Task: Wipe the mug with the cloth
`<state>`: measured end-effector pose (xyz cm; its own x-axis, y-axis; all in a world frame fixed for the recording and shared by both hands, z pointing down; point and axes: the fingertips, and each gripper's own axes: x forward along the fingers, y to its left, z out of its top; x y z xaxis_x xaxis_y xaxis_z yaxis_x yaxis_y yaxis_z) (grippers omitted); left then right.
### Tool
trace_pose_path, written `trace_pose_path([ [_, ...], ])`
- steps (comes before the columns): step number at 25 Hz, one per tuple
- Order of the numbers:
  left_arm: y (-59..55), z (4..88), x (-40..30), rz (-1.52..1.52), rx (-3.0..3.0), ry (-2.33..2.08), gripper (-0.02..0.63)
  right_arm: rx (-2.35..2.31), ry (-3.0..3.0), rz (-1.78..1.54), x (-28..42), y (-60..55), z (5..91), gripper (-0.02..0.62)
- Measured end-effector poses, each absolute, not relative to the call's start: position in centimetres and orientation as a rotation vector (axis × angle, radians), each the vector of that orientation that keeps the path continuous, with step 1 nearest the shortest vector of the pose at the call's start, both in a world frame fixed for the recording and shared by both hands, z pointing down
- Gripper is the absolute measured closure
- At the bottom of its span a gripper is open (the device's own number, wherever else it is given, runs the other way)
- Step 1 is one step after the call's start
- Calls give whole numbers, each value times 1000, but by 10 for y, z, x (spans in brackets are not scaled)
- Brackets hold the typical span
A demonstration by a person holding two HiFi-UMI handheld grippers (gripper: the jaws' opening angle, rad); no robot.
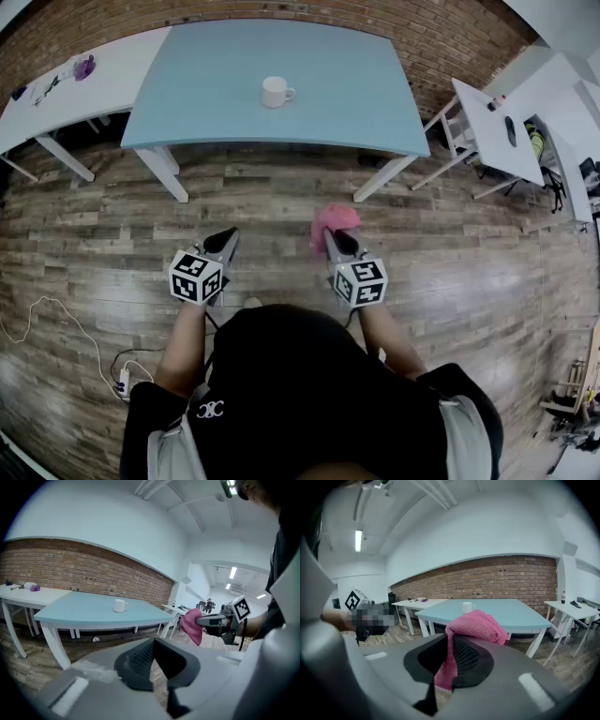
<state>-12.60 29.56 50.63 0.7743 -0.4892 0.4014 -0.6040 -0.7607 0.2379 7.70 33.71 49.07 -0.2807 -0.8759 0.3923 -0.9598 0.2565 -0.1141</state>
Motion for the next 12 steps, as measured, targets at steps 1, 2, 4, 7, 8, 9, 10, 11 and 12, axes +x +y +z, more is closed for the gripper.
trace_pose_path([
  [1, 295, 507, -127, 456, 2614, -835, 601, 1707, -2276, 485, 76, 336, 491, 560],
  [2, 294, 508, -128, 461, 2614, -835, 601, 1709, -2273, 484, 76, 335, 491, 560],
  [4, 291, 509, -130, 465, 2612, -837, 601, 1733, -2270, 484, 77, 333, 490, 560],
  [7, 286, 512, -133, 471, 2606, -836, 601, 1791, -2272, 489, 80, 327, 487, 560],
  [8, 285, 514, -133, 488, 2607, -831, 601, 1802, -2269, 485, 80, 326, 485, 560],
  [9, 285, 517, -133, 511, 2610, -822, 601, 1809, -2264, 476, 80, 325, 483, 560],
  [10, 285, 521, -132, 532, 2615, -810, 601, 1814, -2257, 467, 80, 324, 482, 560],
  [11, 285, 523, -130, 544, 2619, -796, 601, 1818, -2251, 462, 79, 323, 482, 560],
  [12, 286, 525, -130, 546, 2620, -784, 601, 1820, -2246, 461, 78, 323, 482, 559],
])
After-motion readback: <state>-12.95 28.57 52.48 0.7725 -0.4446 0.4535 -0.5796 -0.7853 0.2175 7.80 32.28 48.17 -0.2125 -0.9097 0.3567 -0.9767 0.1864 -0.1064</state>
